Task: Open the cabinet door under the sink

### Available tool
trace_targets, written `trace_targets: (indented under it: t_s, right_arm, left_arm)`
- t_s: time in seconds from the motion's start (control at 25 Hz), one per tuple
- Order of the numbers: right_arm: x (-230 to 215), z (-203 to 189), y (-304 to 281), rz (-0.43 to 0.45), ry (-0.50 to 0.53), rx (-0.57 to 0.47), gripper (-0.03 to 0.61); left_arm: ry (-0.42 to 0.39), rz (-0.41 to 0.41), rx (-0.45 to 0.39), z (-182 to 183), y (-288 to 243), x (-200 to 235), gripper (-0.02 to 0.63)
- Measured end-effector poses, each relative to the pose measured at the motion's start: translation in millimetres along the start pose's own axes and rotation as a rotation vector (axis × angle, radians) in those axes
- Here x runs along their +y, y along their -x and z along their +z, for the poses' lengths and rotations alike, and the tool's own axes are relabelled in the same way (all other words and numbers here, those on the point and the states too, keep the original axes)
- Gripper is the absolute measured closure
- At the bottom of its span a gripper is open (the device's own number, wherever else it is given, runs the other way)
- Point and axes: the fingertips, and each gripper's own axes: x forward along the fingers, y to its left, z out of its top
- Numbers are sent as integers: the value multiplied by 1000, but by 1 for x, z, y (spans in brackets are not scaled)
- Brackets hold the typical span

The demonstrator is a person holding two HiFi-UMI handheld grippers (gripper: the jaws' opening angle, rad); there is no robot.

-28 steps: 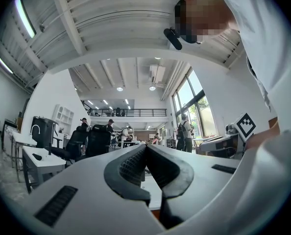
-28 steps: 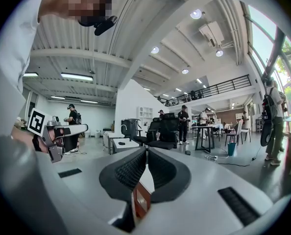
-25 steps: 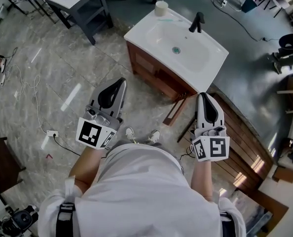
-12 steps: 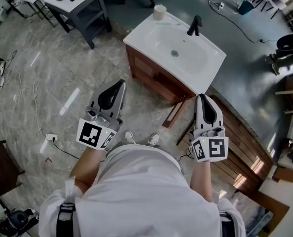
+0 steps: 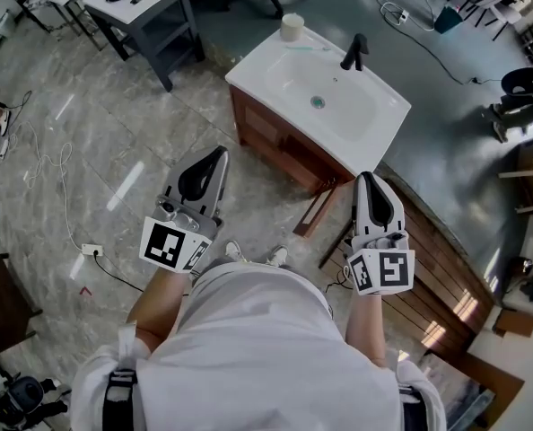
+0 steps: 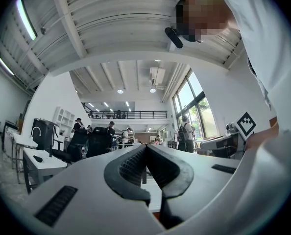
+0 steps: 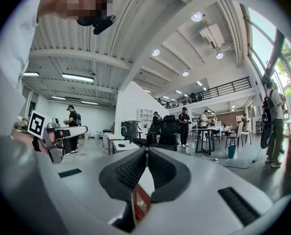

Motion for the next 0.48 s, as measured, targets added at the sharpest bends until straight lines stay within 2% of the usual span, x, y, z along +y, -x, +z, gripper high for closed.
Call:
trace_targets:
  t_s: [0.48]
  right_arm:
    - [-5,-3,-4,0,3,12,537]
  left_arm:
    - [3,5,0,-3,-5,1,600]
